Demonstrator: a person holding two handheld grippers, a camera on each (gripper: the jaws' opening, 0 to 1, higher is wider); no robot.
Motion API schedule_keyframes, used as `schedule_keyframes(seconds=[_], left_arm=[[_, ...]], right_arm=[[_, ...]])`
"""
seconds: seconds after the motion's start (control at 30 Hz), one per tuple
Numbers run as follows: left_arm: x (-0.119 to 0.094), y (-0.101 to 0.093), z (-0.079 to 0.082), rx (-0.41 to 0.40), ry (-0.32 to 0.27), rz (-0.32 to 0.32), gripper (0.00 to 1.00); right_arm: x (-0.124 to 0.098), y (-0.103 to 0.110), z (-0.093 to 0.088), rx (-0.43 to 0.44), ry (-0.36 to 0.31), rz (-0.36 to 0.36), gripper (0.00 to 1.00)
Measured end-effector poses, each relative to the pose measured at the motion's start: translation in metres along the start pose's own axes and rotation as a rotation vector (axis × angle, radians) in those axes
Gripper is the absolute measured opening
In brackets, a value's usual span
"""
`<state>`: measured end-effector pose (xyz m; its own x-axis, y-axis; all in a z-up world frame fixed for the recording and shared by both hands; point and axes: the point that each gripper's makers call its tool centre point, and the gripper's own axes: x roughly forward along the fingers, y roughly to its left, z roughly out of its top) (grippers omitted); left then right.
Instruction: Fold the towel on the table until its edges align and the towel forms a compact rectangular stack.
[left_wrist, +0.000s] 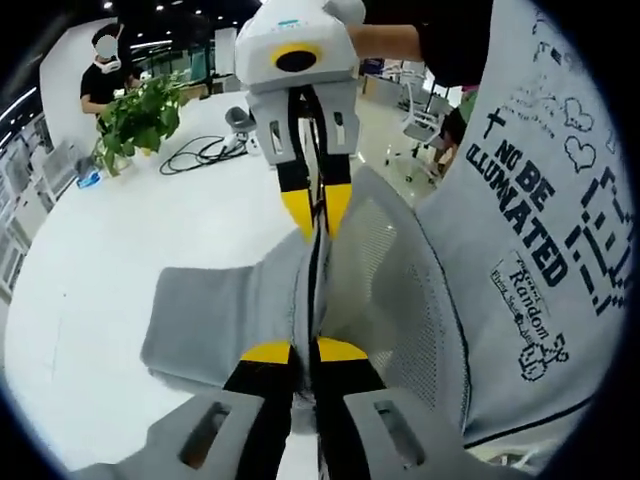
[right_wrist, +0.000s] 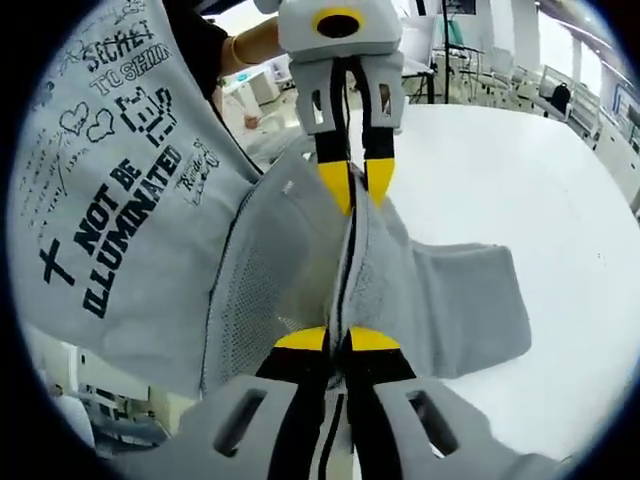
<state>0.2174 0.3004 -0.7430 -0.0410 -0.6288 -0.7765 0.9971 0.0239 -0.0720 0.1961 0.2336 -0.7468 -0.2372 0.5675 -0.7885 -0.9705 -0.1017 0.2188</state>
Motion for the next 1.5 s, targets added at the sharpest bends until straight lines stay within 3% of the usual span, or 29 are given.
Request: schedule_keyframes(seconds=[0.23, 0.3, 0.47, 1.07, 1.5], left_arm=[[-0.003, 0.003, 0.001, -0.033, -0.010, -0.008, 0.06], [-0.002, 0.011, -0.001, -0.034, -0.008, 0.006, 0.06], [-0.003, 0.026, 0.002, -0.037, -0.035, 0.040, 0.06], [0.000, 0.076, 0.005, -0.068, -0.069, 0.061, 0.07], [0.014, 0.130, -0.003, -0.142, -0.131, 0.101, 0.07]], right_arm=[[-0.004, -0.005, 0.004, 0.014, -0.008, -0.006, 0.03], [-0.005, -0.016, 0.005, 0.019, -0.025, -0.055, 0.03], [-0.010, -0.029, 0.003, 0.057, -0.049, -0.097, 0.03], [-0.023, -0.077, 0.003, 0.150, -0.105, -0.197, 0.04], [-0.028, -0.141, -0.005, 0.216, -0.151, -0.305, 0.04]])
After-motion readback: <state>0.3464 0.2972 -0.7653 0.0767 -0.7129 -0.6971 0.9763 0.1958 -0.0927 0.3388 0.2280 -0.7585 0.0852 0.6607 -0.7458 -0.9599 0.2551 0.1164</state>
